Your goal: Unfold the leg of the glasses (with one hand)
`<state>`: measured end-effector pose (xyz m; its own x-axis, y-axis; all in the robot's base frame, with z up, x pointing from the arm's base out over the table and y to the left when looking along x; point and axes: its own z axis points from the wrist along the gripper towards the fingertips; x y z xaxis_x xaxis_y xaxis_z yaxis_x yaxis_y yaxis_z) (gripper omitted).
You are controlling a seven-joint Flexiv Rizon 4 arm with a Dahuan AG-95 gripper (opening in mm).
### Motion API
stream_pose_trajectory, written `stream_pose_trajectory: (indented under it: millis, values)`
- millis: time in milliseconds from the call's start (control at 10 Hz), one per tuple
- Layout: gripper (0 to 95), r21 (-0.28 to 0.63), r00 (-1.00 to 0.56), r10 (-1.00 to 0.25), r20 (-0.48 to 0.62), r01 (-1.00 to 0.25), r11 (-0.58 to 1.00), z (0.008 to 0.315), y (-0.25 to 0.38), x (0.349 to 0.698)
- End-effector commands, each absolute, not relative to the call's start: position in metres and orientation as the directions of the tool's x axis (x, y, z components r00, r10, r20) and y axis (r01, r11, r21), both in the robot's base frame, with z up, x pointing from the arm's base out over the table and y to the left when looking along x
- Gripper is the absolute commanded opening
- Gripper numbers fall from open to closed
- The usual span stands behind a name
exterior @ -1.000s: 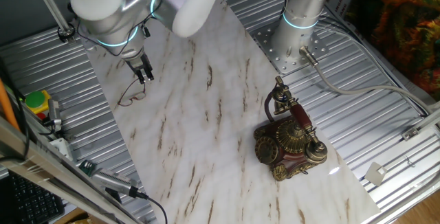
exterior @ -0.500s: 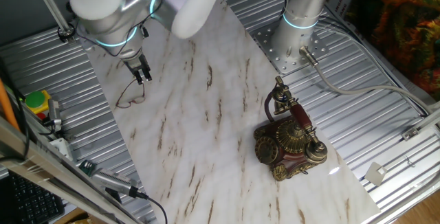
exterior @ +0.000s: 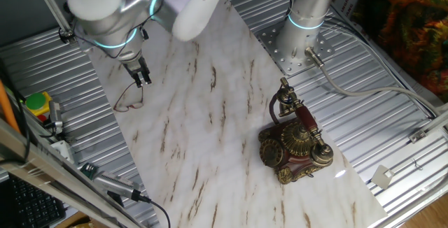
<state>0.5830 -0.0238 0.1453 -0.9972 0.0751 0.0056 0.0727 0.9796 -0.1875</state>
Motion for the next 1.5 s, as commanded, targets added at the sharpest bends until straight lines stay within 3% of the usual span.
stream_pose_trajectory:
  millis: [100,800,1200,1500]
  values:
    - [0.0,-0.185,-0.996,0.060,-0.067,0.071,0.980,0.145,-0.023,0.585]
    - [0.0,-0.209,-0.983,0.029,-0.179,0.067,0.976,0.145,-0.023,0.585]
    - [0.0,-0.154,-0.971,0.088,-0.220,0.123,0.980,0.140,-0.016,0.587]
    - [0.0,-0.167,-0.969,0.094,-0.228,0.135,0.977,0.136,-0.007,0.589]
